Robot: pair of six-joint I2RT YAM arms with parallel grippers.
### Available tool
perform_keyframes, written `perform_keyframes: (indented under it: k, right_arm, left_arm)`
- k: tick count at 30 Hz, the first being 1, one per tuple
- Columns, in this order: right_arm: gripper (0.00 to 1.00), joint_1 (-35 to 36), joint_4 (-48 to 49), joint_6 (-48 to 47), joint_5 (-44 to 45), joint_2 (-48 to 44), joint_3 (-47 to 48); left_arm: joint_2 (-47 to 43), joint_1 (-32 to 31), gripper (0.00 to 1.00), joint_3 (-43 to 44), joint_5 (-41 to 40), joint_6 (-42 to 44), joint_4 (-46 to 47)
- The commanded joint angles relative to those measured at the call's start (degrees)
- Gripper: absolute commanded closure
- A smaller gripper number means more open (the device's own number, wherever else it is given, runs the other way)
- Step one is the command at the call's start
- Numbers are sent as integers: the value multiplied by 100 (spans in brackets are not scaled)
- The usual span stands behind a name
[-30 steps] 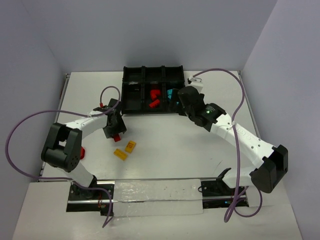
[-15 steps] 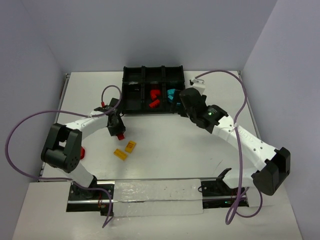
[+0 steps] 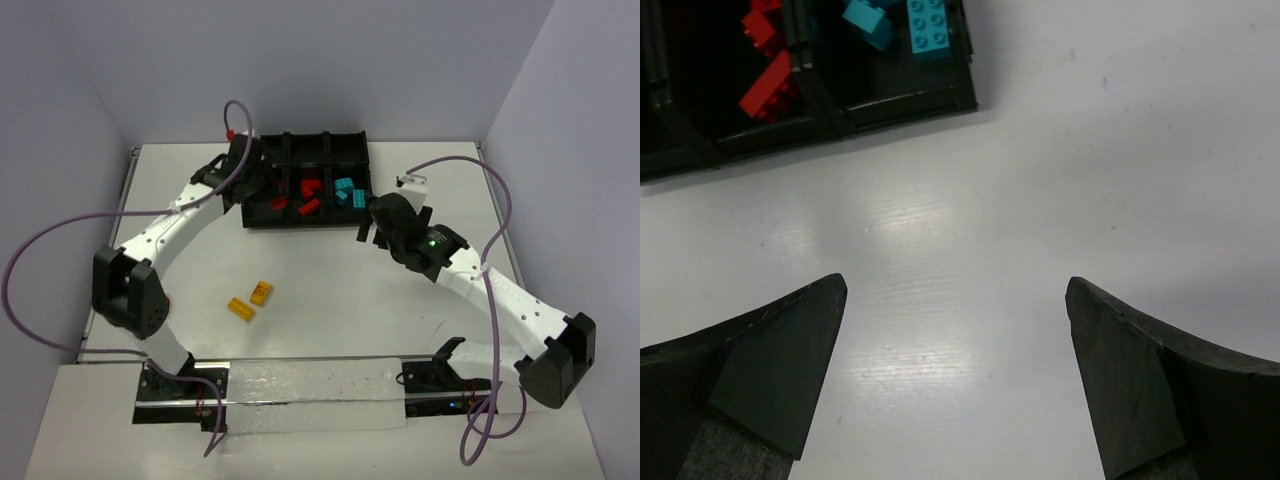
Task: Sort the legos into containers by color
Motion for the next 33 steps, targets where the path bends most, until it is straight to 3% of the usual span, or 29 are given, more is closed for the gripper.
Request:
perform_keyframes:
  k: [1,6,11,13,14,15,16,17,18,19,25,30,31,33]
  right_arm:
    - [2,37,-395,360,503,-516,-231]
    - [2,42,-716,640,488,-1072,-491]
    - [2,36,-1077,772,534,-1460,-614]
    - [2,35,-1146,779,534,-1552,-627]
    - [2,39,-1180,779,522,-1584,-633]
    - [2,42,-1200,779,498,-1601,-645]
    - [2,39,-1209,782,472,-1609,-653]
    - [2,33,-1209,788,450,-1610,-661]
    - [2,35,-1204,788,429,-1605,-683]
    - [2,42,-1191,787,402,-1592,-697]
    - [2,37,-1038,700,284,-1557,-750]
    - [2,34,-853,596,219,-1618,-800]
    - [2,33,-848,578,218,-1626,-826]
    - [2,42,-670,527,127,-1639,-919]
  left_arm:
    - [1123,-156,100,1311,329,192,-43]
    - [2428,-176,100,2776,439,184,-166]
    - [3321,-188,99,3709,357,139,-201]
    - [3579,-188,94,3901,247,102,-237]
    - [3661,-188,79,4017,234,87,-240]
    - [3693,-188,58,4089,224,59,-245]
    - [3694,-188,44,4118,216,32,-249]
    - [3663,-188,36,4113,205,12,-240]
    - [3579,-188,16,4080,175,-10,-207]
    - [3486,-188,2,4013,154,-23,-161]
    - [2730,-197,1,3566,-367,-16,-477]
    - [1018,-121,1,1615,-1686,-28,-901]
    - [982,-118,1,1570,-1708,-89,-988]
    - [125,-41,1,465,-2135,-389,-1227]
